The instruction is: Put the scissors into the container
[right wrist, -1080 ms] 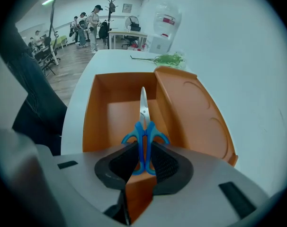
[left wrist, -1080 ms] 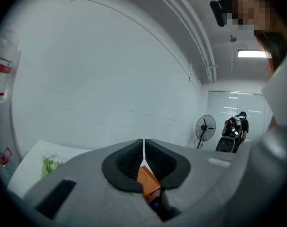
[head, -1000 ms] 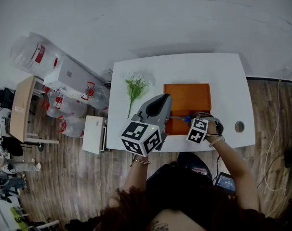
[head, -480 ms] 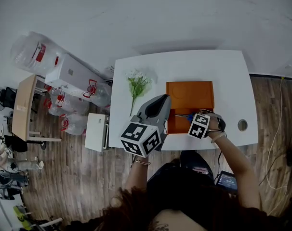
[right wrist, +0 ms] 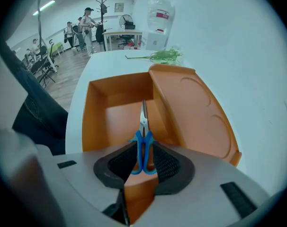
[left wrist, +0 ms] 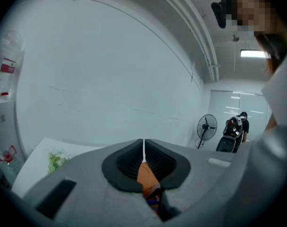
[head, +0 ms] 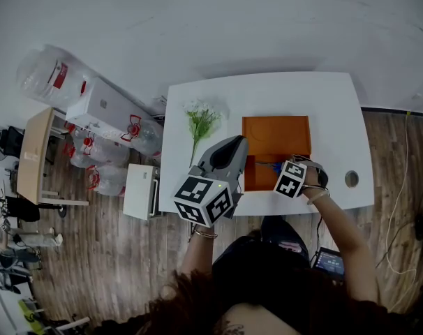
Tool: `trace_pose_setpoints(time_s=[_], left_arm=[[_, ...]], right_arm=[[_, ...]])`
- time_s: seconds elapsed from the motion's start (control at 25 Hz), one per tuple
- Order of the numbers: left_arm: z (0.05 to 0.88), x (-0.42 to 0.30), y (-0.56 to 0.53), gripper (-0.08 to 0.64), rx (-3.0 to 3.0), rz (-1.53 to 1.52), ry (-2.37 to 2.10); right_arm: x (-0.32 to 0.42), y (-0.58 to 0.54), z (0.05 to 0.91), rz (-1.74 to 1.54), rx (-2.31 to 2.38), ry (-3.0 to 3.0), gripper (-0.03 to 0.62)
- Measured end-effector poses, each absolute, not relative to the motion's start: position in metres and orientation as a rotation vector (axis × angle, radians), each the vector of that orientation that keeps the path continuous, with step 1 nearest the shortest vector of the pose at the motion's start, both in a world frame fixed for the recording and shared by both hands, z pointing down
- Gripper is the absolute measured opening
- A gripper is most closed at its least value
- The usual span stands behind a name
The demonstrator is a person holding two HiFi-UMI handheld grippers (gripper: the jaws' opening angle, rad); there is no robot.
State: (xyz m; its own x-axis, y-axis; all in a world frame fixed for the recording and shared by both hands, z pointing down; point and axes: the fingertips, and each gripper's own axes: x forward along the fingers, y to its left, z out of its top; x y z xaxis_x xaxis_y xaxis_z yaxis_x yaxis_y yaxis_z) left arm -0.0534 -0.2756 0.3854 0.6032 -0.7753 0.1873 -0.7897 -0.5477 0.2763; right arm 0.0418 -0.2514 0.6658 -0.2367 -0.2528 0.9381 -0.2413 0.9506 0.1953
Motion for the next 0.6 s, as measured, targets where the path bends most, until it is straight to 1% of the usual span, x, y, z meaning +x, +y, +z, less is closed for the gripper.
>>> trace_pose_setpoints(time_s=[0.6], left_arm=[[0.371,-0.057,-0.244,0.026,2.543,0.017,-1.261]], right_arm=[[0.038,-0.247,0.593,0.104,0.745,-2.031,0.066]])
